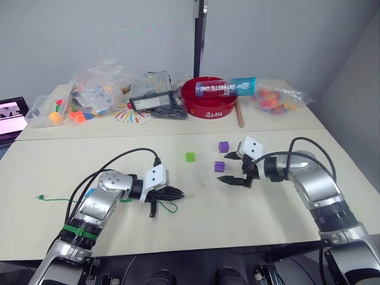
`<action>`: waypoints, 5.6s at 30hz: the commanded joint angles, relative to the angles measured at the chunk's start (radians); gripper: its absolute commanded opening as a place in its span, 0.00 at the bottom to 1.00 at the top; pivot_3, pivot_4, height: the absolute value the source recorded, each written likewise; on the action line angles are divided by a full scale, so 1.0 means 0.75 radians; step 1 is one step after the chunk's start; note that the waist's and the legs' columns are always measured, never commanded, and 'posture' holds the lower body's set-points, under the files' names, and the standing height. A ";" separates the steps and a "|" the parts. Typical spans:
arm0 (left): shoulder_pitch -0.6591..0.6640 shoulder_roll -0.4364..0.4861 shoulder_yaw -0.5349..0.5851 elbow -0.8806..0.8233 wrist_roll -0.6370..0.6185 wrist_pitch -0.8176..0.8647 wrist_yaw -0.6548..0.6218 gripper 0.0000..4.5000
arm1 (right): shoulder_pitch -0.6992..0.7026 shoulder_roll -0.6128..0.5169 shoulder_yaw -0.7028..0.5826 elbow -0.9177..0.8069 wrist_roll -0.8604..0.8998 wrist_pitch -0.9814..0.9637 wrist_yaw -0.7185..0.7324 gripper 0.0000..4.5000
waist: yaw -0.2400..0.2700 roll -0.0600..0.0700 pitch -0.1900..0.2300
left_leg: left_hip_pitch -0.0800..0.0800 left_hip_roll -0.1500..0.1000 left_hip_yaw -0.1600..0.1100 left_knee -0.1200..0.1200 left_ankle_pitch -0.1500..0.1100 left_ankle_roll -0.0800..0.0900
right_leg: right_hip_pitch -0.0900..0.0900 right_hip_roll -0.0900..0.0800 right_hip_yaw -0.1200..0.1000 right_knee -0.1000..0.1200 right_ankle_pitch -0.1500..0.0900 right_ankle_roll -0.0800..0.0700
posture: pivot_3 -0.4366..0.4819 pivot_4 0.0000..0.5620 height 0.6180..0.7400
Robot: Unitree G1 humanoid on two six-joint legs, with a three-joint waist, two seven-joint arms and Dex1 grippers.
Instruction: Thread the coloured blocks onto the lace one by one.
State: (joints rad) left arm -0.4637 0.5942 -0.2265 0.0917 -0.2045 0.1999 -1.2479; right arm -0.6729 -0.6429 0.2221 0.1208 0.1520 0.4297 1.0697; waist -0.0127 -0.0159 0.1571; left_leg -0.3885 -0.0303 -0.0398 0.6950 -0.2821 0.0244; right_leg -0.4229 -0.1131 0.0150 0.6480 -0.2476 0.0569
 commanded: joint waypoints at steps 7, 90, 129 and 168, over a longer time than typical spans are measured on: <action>0.024 -0.003 0.016 -0.077 -0.022 0.021 0.016 0.00 | -0.310 0.108 0.139 0.570 -0.198 -0.312 0.105 0.99 | -0.008 0.000 0.000 | 0.000 0.000 0.000 -0.001 0.001 -0.001 | -0.001 0.000 0.000 0.000 0.000 0.000 | 0.48 0.27 1.00; 0.029 0.000 -0.094 -0.335 0.034 0.249 0.138 0.00 | 0.152 0.051 0.298 -0.398 -0.149 0.204 0.134 0.30 | 0.001 0.000 0.000 | 0.001 -0.002 -0.003 0.001 0.000 -0.001 | 0.002 -0.001 -0.001 0.000 0.000 0.000 | 0.48 0.27 1.00; -0.018 -0.185 -0.124 -0.228 -0.017 0.218 0.084 0.39 | 0.160 0.054 0.289 -0.404 -0.148 0.232 0.111 0.30 | 0.010 0.000 0.000 | 0.001 -0.003 -0.004 0.001 0.000 -0.001 | 0.002 -0.002 -0.001 -0.001 0.000 0.000 | 0.48 0.27 1.00; 0.034 -0.011 -0.089 -0.154 0.032 0.168 0.122 0.01 | 0.163 0.028 0.278 -0.435 -0.123 0.255 0.088 0.30 | 0.004 0.000 0.000 | 0.000 -0.003 -0.004 0.001 0.000 -0.001 | 0.001 -0.002 -0.001 0.000 0.000 0.000 | 0.48 0.27 1.00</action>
State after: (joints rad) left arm -0.4251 0.5909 -0.2967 -0.0086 -0.1795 0.3436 -1.1631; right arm -0.5573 -0.6106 0.4272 -0.1920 0.0617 0.6138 1.1463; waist -0.0099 -0.0159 0.1573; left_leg -0.3882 -0.0324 -0.0432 0.6958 -0.2819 0.0238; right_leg -0.4219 -0.1142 0.0140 0.6476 -0.2475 0.0571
